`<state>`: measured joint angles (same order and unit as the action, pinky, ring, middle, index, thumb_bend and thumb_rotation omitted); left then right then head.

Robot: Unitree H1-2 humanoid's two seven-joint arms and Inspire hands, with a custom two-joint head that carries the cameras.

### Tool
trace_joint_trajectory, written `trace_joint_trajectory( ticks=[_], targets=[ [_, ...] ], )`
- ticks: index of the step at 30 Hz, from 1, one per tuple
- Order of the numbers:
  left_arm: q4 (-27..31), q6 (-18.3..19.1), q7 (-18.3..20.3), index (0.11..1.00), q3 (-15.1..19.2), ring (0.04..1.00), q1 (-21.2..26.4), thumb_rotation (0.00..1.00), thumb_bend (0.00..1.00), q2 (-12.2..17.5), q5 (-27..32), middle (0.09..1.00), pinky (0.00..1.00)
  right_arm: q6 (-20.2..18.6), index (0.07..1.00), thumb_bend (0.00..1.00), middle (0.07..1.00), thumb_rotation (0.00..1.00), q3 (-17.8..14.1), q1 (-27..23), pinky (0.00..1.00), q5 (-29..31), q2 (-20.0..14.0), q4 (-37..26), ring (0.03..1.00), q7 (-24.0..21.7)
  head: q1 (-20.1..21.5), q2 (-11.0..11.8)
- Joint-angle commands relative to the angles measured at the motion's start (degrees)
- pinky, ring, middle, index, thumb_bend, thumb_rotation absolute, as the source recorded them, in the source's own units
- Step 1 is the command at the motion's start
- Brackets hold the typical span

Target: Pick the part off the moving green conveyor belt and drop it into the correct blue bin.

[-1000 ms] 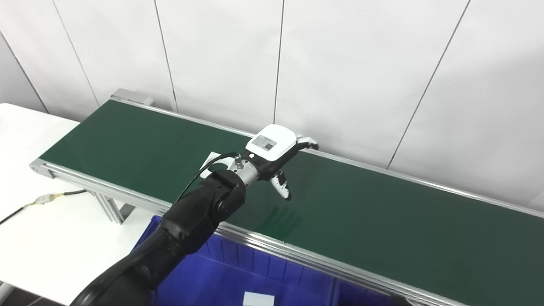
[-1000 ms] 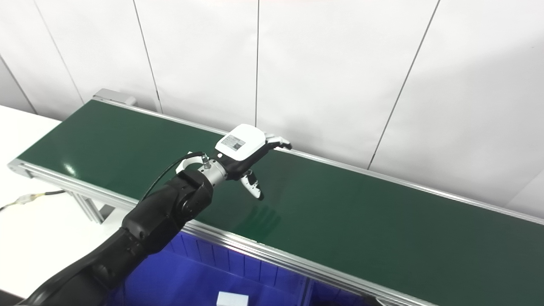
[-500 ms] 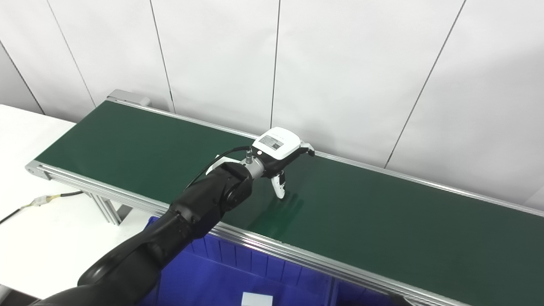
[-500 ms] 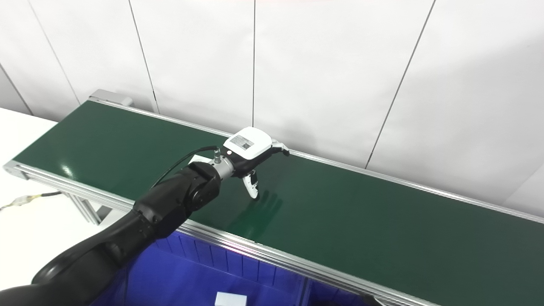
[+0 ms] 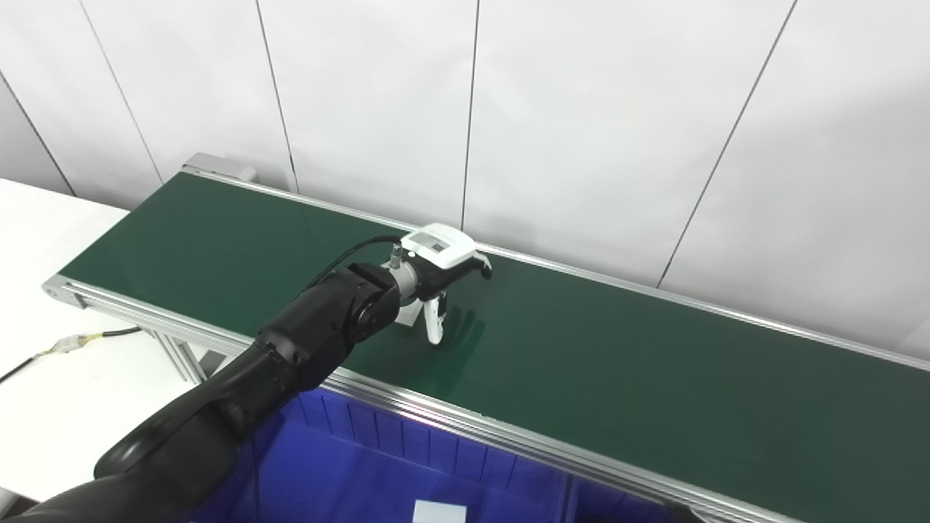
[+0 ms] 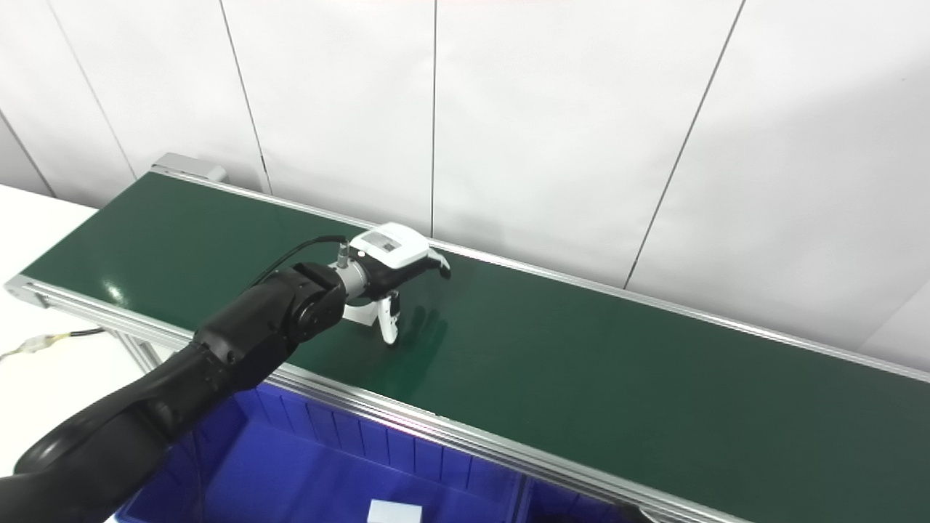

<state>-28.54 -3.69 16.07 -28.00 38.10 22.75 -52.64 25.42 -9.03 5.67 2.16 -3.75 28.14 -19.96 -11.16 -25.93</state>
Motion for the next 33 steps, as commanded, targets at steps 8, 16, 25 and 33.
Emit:
trace_joint_trajectory(
  ticks=[8, 16, 25, 33],
  targets=[
    [1.1, -1.04, 2.32, 0.824, -0.67, 0.817, 3.72, 0.08, 1.0, 2.71, 0.36, 0.877, 0.63, 1.51, 0.782, 1.0, 0.86, 0.32, 0.81, -0.19, 0.73, 0.06, 0.17, -1.42, 0.79, 0.65, 0.41, -0.19],
    [-1.4, -0.66, -2.59, 0.845, -1.1, 0.84, 3.24, 0.08, 1.0, 1.56, -1.27, 0.889, 0.69, 1.51, 0.777, 1.0, 0.853, 0.32, 0.92, 0.0, 0.72, 0.15, 0.16, -1.69, 0.788, 0.94, 0.81, -0.05],
    [-3.61, -0.88, -10.36, 0.856, -2.71, 0.861, 3.85, 0.11, 1.0, 0.84, -4.43, 0.912, 0.68, 1.51, 0.776, 1.0, 0.854, 0.33, 1.82, 0.33, 0.72, -0.68, 0.18, -1.91, 0.787, 2.53, 1.37, -0.02],
    [-8.7, -0.51, -14.04, 0.839, -4.76, 0.857, 5.21, 0.12, 1.0, -1.03, -6.12, 0.903, 0.75, 1.51, 0.779, 1.0, 0.853, 0.33, 2.71, 0.55, 0.72, -0.72, 0.03, -2.13, 0.786, 3.66, 2.03, 0.06]
  ],
)
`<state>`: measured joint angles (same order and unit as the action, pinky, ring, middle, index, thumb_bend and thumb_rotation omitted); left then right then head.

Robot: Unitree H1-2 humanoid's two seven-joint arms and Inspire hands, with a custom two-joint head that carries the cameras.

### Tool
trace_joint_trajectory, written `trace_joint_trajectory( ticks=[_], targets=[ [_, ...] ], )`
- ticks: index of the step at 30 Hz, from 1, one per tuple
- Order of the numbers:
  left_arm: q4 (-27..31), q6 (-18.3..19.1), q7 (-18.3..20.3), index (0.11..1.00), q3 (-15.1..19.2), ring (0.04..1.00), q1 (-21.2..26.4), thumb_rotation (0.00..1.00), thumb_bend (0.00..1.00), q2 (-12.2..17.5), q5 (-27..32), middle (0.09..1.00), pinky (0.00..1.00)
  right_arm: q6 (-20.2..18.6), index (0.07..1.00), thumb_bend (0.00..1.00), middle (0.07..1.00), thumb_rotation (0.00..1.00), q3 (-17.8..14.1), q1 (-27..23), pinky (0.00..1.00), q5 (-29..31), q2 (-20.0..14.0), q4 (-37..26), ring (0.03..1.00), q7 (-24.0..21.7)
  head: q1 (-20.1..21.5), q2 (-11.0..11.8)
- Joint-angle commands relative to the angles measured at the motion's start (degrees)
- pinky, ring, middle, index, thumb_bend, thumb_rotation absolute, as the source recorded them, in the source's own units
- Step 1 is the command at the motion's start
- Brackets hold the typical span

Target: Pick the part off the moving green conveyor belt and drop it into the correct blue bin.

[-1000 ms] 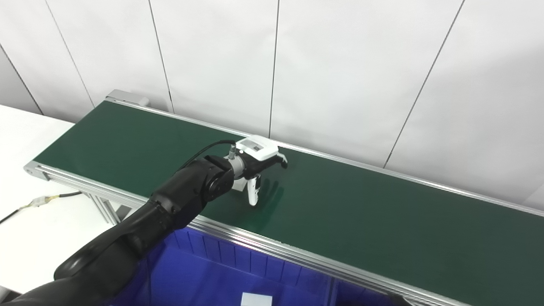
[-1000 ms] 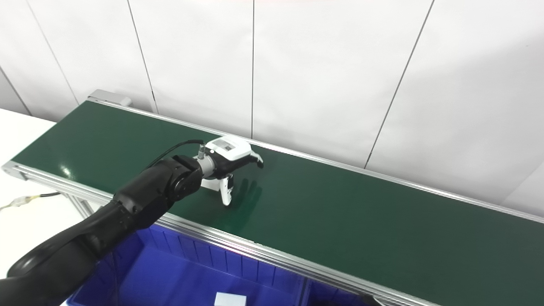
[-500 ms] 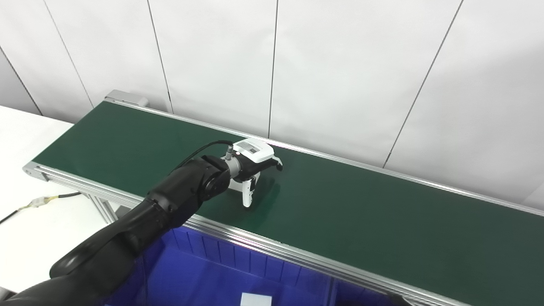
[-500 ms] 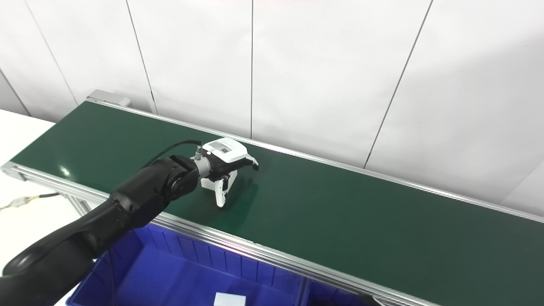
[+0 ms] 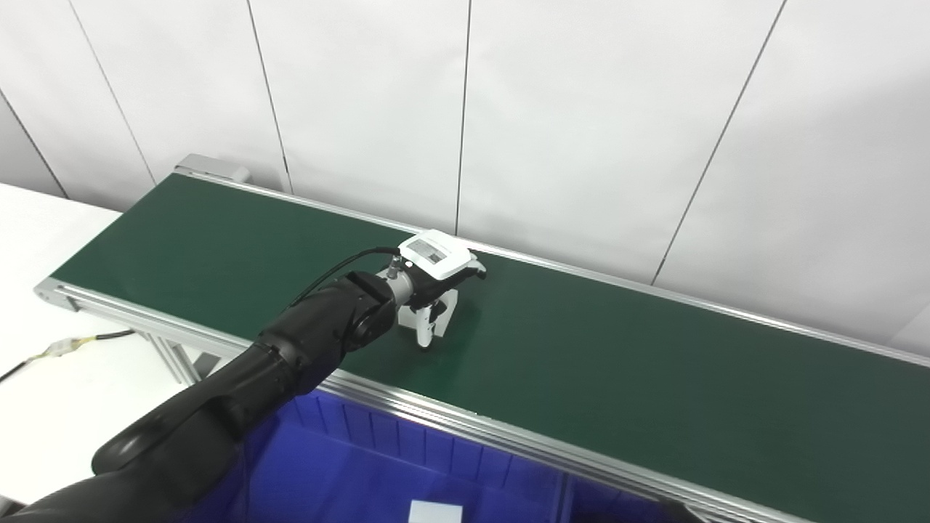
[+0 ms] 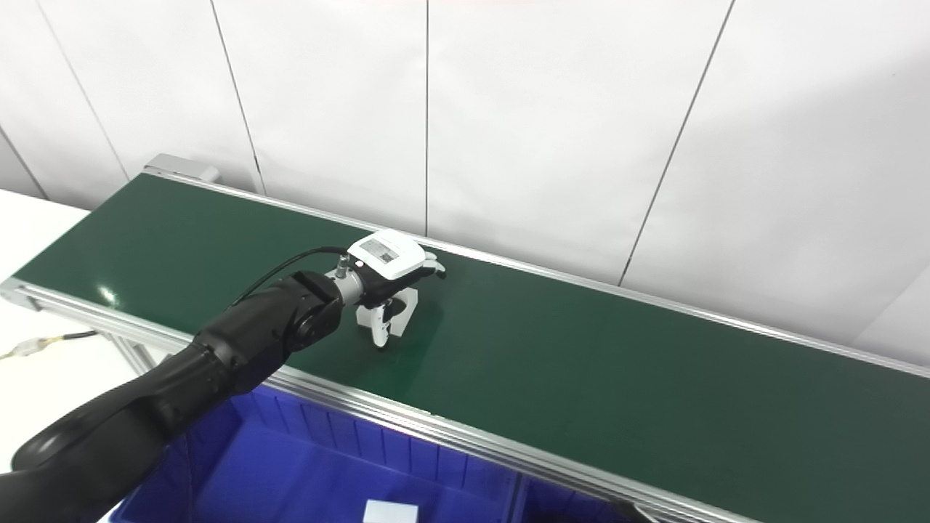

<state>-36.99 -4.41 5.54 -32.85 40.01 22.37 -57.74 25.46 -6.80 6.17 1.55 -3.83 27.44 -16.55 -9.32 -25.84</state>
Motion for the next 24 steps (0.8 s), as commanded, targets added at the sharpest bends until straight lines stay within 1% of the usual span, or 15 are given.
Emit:
trace_joint_trajectory(
  ticks=[1, 3, 6, 7, 8, 10, 14, 15, 16, 18, 19, 21, 22, 23, 24],
  targets=[
    [-1.58, 0.55, -4.92, 0.83, -0.32, 0.853, 3.51, 0.11, 1.0, -1.19, -1.39, 0.896, 0.76, 1.47, 0.779, 1.0, 0.853, 0.34, 0.6, 0.13, 0.72, -0.16, 0.12, -1.6, 0.788, 0.4, 0.29, -0.07],
    [-3.99, 1.6, -6.67, 0.822, -1.1, 0.848, 4.0, 0.09, 1.0, -2.23, -2.14, 0.891, 0.77, 1.47, 0.776, 1.0, 0.852, 0.33, 0.72, 0.3, 0.72, -0.1, 0.23, -1.95, 0.785, 0.57, 0.63, -0.14],
    [-7.03, 3.11, -6.06, 0.831, -2.13, 0.859, 5.23, 0.07, 1.0, -3.6, -2.35, 0.899, 0.79, 1.47, 0.771, 1.0, 0.849, 0.31, 0.58, 0.5, 0.72, 0.43, 0.42, -2.33, 0.783, 0.27, 0.81, -0.26],
    [-8.5, 2.91, -6.22, 0.833, -2.64, 0.861, 5.88, 0.07, 1.0, -3.95, -2.38, 0.901, 0.8, 1.47, 0.771, 1.0, 0.849, 0.31, 0.55, 0.56, 0.72, 0.5, 0.44, -2.38, 0.782, 0.26, 0.93, -0.33],
    [-9.48, 2.67, -6.46, 0.802, -3.0, 0.855, 6.3, 0.05, 1.0, -4.14, -2.4, 0.892, 0.79, 1.47, 0.769, 1.0, 0.848, 0.32, 0.56, 0.61, 0.72, 0.51, 0.46, -2.41, 0.782, 0.3, 0.95, -0.36],
    [-11.63, 2.82, -5.91, 0.789, -3.9, 0.86, 7.42, 0.05, 0.98, -4.68, -2.46, 0.891, 0.8, 1.47, 0.769, 1.0, 0.849, 0.32, 0.42, 0.71, 0.72, 0.77, 0.6, -2.49, 0.781, 0.03, 1.11, -0.43],
    [-15.69, 3.12, -6.35, 0.762, -5.78, 0.836, 9.51, 0.03, 0.98, -5.65, -2.75, 0.861, 0.79, 1.47, 0.772, 1.0, 0.85, 0.32, 0.27, 1.05, 0.72, 1.07, 1.03, -2.77, 0.782, -0.32, 1.66, -0.81],
    [-16.55, 3.19, -6.56, 0.737, -6.13, 0.807, 9.93, 0.02, 0.98, -5.88, -2.71, 0.83, 0.75, 1.47, 0.772, 1.0, 0.852, 0.32, 0.22, 1.11, 0.72, 1.17, 1.14, -2.84, 0.784, -0.47, 1.7, -0.81],
    [-17.4, 3.4, -6.75, 0.729, -6.45, 0.798, 10.29, 0.01, 0.98, -6.15, -2.7, 0.82, 0.74, 1.47, 0.773, 1.0, 0.853, 0.32, 0.19, 1.19, 0.72, 1.24, 1.26, -2.95, 0.784, -0.56, 1.86, -0.92],
    [-19.2, 3.81, -7.59, 0.694, -6.79, 0.767, 10.86, 0.0, 0.94, -6.84, -2.25, 0.794, 0.66, 1.47, 0.774, 1.0, 0.853, 0.32, 0.11, 1.37, 0.72, 1.36, 1.53, -3.24, 0.784, -0.67, 2.23, -1.08],
    [-20.26, 3.66, -8.93, 0.66, -6.77, 0.744, 11.06, 0.0, 0.93, -7.26, -1.91, 0.775, 0.61, 1.47, 0.773, 1.0, 0.851, 0.32, 0.01, 1.44, 0.72, 1.42, 1.67, -3.37, 0.782, -0.73, 2.29, -1.12],
    [-21.51, 3.39, -10.66, 0.586, -6.93, 0.567, 11.29, 0.0, 0.91, -7.64, -1.56, 0.65, 0.44, 1.47, 0.774, 1.0, 0.847, 0.32, -0.18, 1.63, 0.72, 1.54, 1.96, -3.65, 0.783, -0.93, 2.53, -1.33],
    [-22.07, 3.22, -11.15, 0.575, -7.06, 0.538, 11.51, 0.0, 0.9, -7.89, -1.35, 0.629, 0.41, 1.47, 0.774, 1.0, 0.847, 0.32, -0.46, 1.65, 0.72, 1.83, 2.12, -3.66, 0.784, -1.27, 2.68, -1.48],
    [-22.41, 3.14, -11.37, 0.533, -7.19, 0.404, 11.68, 0.0, 0.72, -8.02, -1.17, 0.553, 0.3, 1.47, 0.772, 1.0, 0.843, 0.32, -0.68, 1.68, 0.72, 2.03, 2.25, -3.67, 0.783, -1.53, 2.67, -1.48],
    [-22.33, 3.04, -10.77, 0.511, -7.08, 0.335, 11.81, 0.0, 0.62, -8.12, -0.67, 0.514, 0.25, 1.47, 0.772, 1.0, 0.841, 0.31, -0.82, 1.7, 0.72, 2.02, 2.33, -3.69, 0.783, -1.57, 2.69, -1.55]
  ],
)
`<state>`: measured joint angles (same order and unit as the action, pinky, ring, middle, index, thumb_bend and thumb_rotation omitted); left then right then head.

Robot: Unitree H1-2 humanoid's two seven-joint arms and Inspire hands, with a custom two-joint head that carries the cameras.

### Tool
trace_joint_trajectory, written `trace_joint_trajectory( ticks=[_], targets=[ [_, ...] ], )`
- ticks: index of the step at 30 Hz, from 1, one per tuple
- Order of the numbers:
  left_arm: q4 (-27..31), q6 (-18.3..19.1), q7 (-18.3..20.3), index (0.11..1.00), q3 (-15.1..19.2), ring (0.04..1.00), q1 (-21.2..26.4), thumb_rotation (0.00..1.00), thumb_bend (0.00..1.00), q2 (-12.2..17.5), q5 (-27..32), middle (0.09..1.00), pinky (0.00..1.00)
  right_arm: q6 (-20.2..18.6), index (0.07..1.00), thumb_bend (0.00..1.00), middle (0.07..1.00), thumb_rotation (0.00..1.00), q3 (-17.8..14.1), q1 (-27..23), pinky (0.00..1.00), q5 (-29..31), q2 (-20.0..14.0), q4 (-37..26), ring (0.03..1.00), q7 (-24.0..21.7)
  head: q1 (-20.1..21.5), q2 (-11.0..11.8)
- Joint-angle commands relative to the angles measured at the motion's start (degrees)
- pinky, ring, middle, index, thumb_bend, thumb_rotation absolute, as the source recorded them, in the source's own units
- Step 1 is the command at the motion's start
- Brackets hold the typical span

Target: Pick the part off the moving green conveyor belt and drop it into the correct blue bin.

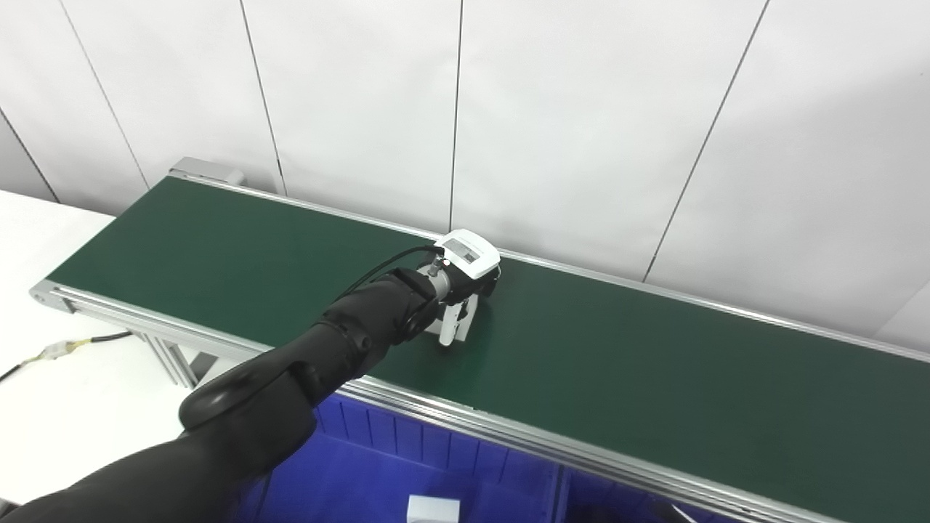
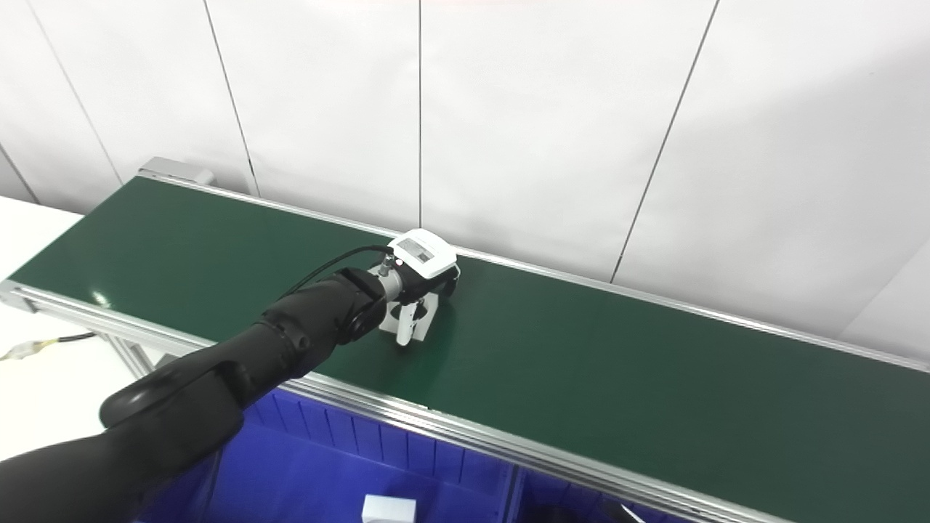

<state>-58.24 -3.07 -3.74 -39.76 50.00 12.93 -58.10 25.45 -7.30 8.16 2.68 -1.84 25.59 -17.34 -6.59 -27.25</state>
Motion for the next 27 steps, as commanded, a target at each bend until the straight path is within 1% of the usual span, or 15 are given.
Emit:
trace_joint_trajectory(
  ticks=[1, 2, 3, 6, 13, 14, 15, 17, 21, 23, 24, 25, 27],
  targets=[
    [-1.0, 1.64, -1.05, 0.497, -0.11, 0.296, 1.9, 0.0, 0.56, 1.28, 0.08, 0.49, 0.21, 1.47, 0.774, 1.0, 0.844, 0.32, -0.44, -0.27, 0.72, 0.84, 0.4, -1.86, 0.783, -0.82, -0.04, -0.14],
    [-0.17, 2.18, 0.17, 0.492, -0.1, 0.283, 1.87, 0.0, 0.54, 1.39, 0.33, 0.482, 0.2, 1.47, 0.774, 1.0, 0.845, 0.32, -0.61, -0.27, 0.72, 0.98, 0.55, -1.86, 0.783, -1.01, -0.07, -0.21],
    [0.45, 2.62, 1.04, 0.518, -0.15, 0.341, 1.84, 0.0, 0.52, 1.49, 0.51, 0.467, 0.23, 1.47, 0.774, 1.0, 0.846, 0.31, -0.76, -0.28, 0.72, 1.1, 0.66, -1.85, 0.785, -1.19, -0.07, -0.21],
    [3.03, 3.46, 3.59, 0.497, -0.12, 0.403, 1.53, 0.0, 0.5, 2.18, 0.75, 0.504, 0.23, 1.47, 0.772, 1.0, 0.842, 0.31, -1.33, -0.4, 0.72, 1.58, 1.09, -1.72, 0.78, -1.91, -0.07, -0.32],
    [7.82, 4.6, 6.25, 0.493, 0.03, 0.404, 0.98, 0.0, 0.5, 3.37, 0.39, 0.517, 0.25, 1.47, 0.772, 1.0, 0.844, 0.3, -2.83, -0.82, 0.72, 2.24, 1.79, -1.31, 0.784, -3.99, -0.04, -0.27],
    [8.32, 4.69, 6.43, 0.492, -0.07, 0.401, 0.97, 0.0, 0.5, 3.47, 0.22, 0.515, 0.24, 1.47, 0.771, 1.0, 0.84, 0.3, -2.98, -0.88, 0.72, 2.19, 1.83, -1.26, 0.782, -4.13, -0.04, -0.27],
    [9.0, 5.04, 6.96, 0.518, -0.03, 0.378, 0.93, 0.0, 0.5, 3.51, 0.2, 0.485, 0.24, 1.47, 0.769, 1.0, 0.836, 0.3, -3.19, -0.94, 0.72, 2.19, 1.91, -1.2, 0.779, -4.28, -0.04, -0.27],
    [10.12, 6.11, 8.42, 0.533, 0.22, 0.365, 0.89, 0.0, 0.5, 3.43, 0.47, 0.467, 0.24, 1.47, 0.77, 1.0, 0.837, 0.3, -3.58, -1.05, 0.72, 2.38, 2.1, -1.07, 0.778, -4.69, -0.04, -0.2],
    [11.87, 7.49, 10.24, 0.54, 0.27, 0.357, 0.84, 0.0, 0.5, 3.41, 0.41, 0.454, 0.24, 1.47, 0.769, 1.0, 0.837, 0.3, -4.0, -1.22, 0.71, 2.21, 2.31, -0.98, 0.776, -4.89, -0.08, -0.14],
    [13.51, 7.64, 11.03, 0.511, 0.3, 0.376, 0.65, 0.0, 0.5, 3.71, 0.35, 0.49, 0.23, 1.47, 0.768, 1.0, 0.834, 0.31, -4.19, -1.34, 0.71, 2.24, 2.43, -0.87, 0.773, -5.09, -0.09, -0.08],
    [14.68, 7.62, 11.57, 0.51, 0.46, 0.376, 0.5, 0.0, 0.5, 3.95, 0.49, 0.492, 0.23, 1.47, 0.768, 1.0, 0.833, 0.3, -4.26, -1.38, 0.71, 2.27, 2.47, -0.88, 0.772, -5.22, -0.09, -0.05],
    [15.54, 7.63, 11.99, 0.528, 0.59, 0.362, 0.38, 0.0, 0.5, 4.13, 0.57, 0.472, 0.23, 1.47, 0.769, 1.0, 0.833, 0.3, -4.32, -1.4, 0.71, 2.27, 2.51, -0.89, 0.77, -5.33, -0.09, -0.05],
    [18.57, 8.21, 13.93, 0.531, 1.16, 0.36, 0.01, 0.0, 0.5, 4.58, 0.83, 0.468, 0.23, 1.47, 0.77, 1.0, 0.832, 0.3, -4.5, -1.45, 0.71, 2.31, 2.63, -0.82, 0.77, -5.41, -0.06, -0.19]
  ],
)
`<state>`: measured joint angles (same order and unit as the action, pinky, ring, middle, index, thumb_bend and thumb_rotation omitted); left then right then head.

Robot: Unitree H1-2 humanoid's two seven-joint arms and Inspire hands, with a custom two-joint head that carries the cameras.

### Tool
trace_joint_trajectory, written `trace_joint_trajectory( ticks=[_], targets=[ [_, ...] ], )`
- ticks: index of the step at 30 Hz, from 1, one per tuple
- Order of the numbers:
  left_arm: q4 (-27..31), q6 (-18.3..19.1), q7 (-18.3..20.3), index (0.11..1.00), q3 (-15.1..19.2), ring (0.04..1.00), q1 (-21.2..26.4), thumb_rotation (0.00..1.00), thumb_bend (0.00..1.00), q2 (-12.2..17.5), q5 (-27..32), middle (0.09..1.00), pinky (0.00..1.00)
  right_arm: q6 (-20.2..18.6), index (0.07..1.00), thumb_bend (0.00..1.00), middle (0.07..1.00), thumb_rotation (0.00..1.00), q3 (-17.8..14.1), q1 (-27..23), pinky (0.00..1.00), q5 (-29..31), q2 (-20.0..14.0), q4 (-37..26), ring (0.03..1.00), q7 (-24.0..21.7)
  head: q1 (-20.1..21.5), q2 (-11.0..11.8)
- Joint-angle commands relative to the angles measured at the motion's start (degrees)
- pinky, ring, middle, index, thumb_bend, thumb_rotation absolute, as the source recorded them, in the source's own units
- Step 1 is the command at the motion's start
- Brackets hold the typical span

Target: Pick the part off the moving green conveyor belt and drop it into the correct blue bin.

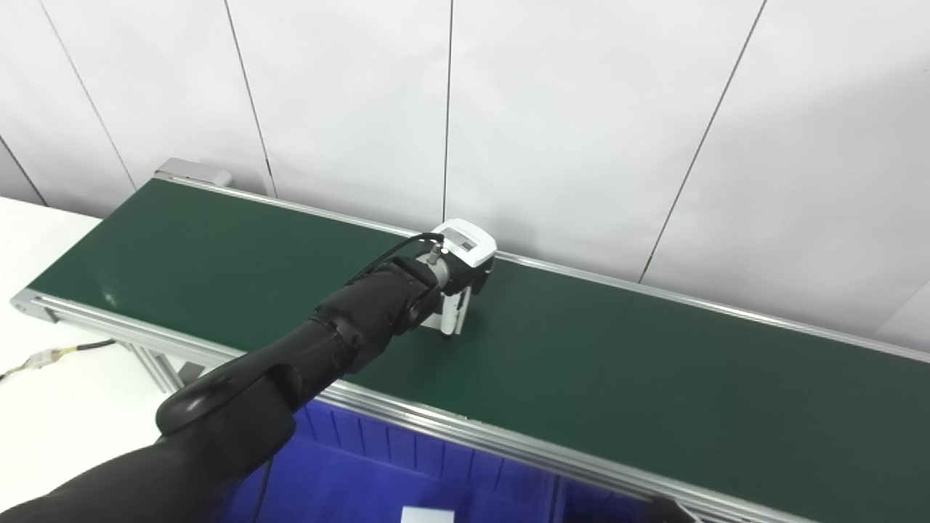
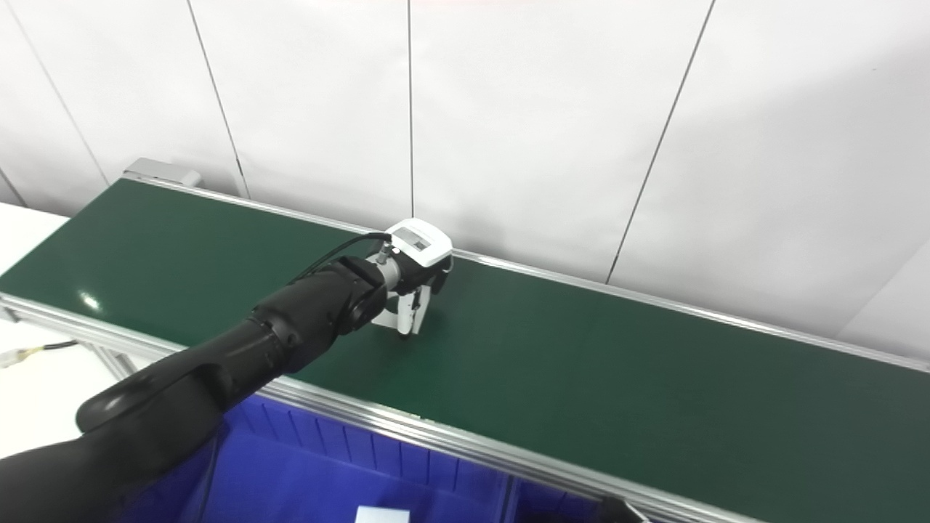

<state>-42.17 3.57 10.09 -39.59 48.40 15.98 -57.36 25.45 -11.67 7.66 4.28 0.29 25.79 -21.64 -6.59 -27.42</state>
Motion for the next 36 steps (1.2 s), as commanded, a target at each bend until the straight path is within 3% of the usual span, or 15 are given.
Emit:
trace_joint_trajectory(
  ticks=[1, 10, 14, 19, 26, 31, 36],
  targets=[
    [3.67, 1.78, 0.85, 0.531, 1.25, 0.362, 1.43, 0.0, 0.5, 1.7, 0.1, 0.467, 0.24, 1.47, 0.769, 1.0, 0.831, 0.3, -0.24, -0.98, 0.71, 0.76, 0.56, -0.99, 0.769, -1.17, -0.06, -0.01],
    [29.05, 5.75, 15.58, 0.491, 6.41, 0.415, -2.85, 0.0, 0.5, 4.71, 0.75, 0.517, 0.34, 1.47, 0.772, 1.0, 0.831, 0.32, -0.21, -1.08, 0.71, 0.28, 0.42, -0.93, 0.771, -0.96, 0.31, -0.6],
    [37.68, 8.63, 22.0, 0.522, 7.39, 0.385, -4.31, 0.0, 0.5, 5.11, -0.8, 0.487, 0.3, 1.47, 0.773, 1.0, 0.833, 0.31, -0.41, -1.34, 0.72, 0.87, 0.5, -0.76, 0.775, -1.56, 0.43, -0.92],
    [46.73, 10.64, 26.93, 0.532, 9.35, 0.366, -7.38, 0.0, 0.5, 5.31, -1.31, 0.47, 0.28, 1.47, 0.775, 1.0, 0.829, 0.3, -0.81, -1.42, 0.72, 1.17, 0.43, -0.67, 0.774, -2.19, 0.59, -1.55],
    [55.32, 8.62, 26.28, 0.535, 13.35, 0.351, -13.33, 0.0, 0.5, 5.62, 1.35, 0.46, 0.24, 1.47, 0.781, 1.0, 0.828, 0.31, -1.3, -1.26, 0.72, 1.07, 0.33, -1.11, 0.773, -2.76, 0.63, -2.85],
    [59.88, 8.58, 20.09, 0.534, 20.78, 0.346, -22.19, 0.0, 0.5, 2.87, 9.78, 0.45, 0.23, 1.47, 0.782, 0.99, 0.825, 0.32, -1.31, -1.11, 0.72, 0.96, 0.01, -1.63, 0.773, -3.25, 0.85, -4.16],
    [62.48, 8.29, 15.63, 0.519, 26.86, 0.399, -29.5, 0.0, 0.5, -0.52, 18.08, 0.479, 0.33, 1.47, 0.782, 0.99, 0.824, 0.31, -1.68, -1.01, 0.73, 1.29, -0.01, -2.18, 0.777, -3.92, 1.0, -5.0]
  ],
)
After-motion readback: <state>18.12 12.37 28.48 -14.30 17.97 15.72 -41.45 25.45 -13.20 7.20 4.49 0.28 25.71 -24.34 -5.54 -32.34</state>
